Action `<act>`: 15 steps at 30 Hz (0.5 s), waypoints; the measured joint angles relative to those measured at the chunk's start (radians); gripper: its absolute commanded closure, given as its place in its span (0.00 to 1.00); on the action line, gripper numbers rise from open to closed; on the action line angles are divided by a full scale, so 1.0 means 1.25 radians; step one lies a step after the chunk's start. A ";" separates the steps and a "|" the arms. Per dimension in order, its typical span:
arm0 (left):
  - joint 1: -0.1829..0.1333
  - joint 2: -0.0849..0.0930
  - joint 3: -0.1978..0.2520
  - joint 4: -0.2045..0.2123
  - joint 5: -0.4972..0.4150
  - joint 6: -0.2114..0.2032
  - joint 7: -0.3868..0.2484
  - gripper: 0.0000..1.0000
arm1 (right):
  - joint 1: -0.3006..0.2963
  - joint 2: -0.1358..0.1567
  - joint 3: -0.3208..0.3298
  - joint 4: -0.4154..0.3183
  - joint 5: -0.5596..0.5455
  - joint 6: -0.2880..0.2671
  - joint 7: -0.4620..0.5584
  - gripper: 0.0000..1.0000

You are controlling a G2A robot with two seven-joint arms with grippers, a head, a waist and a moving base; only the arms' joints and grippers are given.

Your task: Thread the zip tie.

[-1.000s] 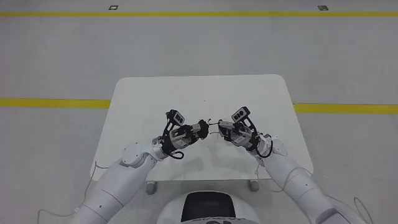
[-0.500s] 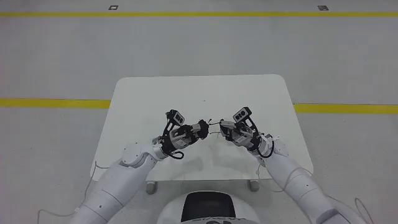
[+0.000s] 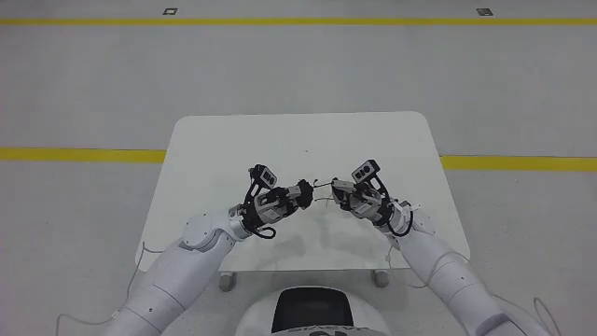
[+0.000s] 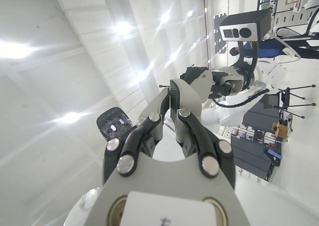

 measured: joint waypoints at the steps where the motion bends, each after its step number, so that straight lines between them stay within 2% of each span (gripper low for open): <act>1: 0.000 0.000 0.000 0.000 0.000 0.000 0.000 1.00 | 0.000 0.000 0.001 0.000 0.000 0.000 0.000 1.00; 15: 0.000 0.000 0.000 0.000 0.000 0.000 0.000 1.00 | -0.004 0.003 0.012 -0.005 -0.006 0.003 0.000 1.00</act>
